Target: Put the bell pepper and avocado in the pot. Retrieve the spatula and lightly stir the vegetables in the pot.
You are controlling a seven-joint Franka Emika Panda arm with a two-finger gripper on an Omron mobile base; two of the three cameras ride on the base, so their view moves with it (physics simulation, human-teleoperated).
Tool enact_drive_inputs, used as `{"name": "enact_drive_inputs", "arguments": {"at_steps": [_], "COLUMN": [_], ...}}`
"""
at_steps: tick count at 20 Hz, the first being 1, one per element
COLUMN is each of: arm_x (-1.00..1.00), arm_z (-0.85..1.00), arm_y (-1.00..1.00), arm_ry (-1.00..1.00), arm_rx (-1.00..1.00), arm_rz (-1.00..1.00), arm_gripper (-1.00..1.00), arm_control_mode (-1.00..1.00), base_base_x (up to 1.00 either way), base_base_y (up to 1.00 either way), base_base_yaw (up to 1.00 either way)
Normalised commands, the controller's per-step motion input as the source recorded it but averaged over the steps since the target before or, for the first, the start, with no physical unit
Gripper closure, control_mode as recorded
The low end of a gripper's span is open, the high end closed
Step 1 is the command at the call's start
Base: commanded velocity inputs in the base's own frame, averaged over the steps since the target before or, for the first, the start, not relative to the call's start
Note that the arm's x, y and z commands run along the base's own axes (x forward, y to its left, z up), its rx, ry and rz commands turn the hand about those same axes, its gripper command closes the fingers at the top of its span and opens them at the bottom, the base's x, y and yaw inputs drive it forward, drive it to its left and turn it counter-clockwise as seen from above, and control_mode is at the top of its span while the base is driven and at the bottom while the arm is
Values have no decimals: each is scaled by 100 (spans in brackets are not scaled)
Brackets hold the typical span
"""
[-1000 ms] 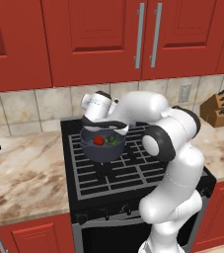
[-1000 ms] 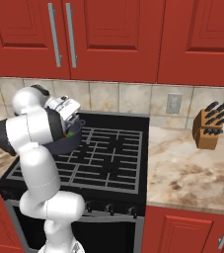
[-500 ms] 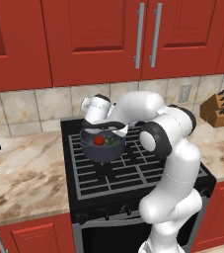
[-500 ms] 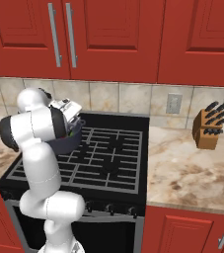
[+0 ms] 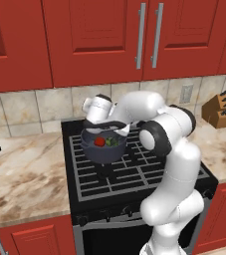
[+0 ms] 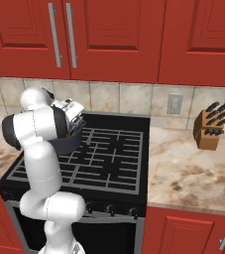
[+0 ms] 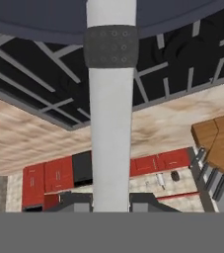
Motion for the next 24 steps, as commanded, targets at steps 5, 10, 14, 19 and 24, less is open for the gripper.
{"name": "enact_drive_inputs", "arguments": {"at_steps": [5,10,14,19,24], "arm_x": [13,12,21,4,-6], "arm_z": [-4,-4,-14,-8,0], "arm_y": [0,0,0,0,15], "arm_ry": [5,2,0,3,5], "arm_rx": [0,0,0,0,0], "arm_rz": [0,0,0,0,0], "arm_gripper": [100,100,100,100,100], "arm_control_mode": [-100,-100,-100,-100,-100], "base_base_x": [0,0,0,0,0], "base_base_y": [0,0,0,0,0], "base_base_yaw": [0,0,0,0,0]}}
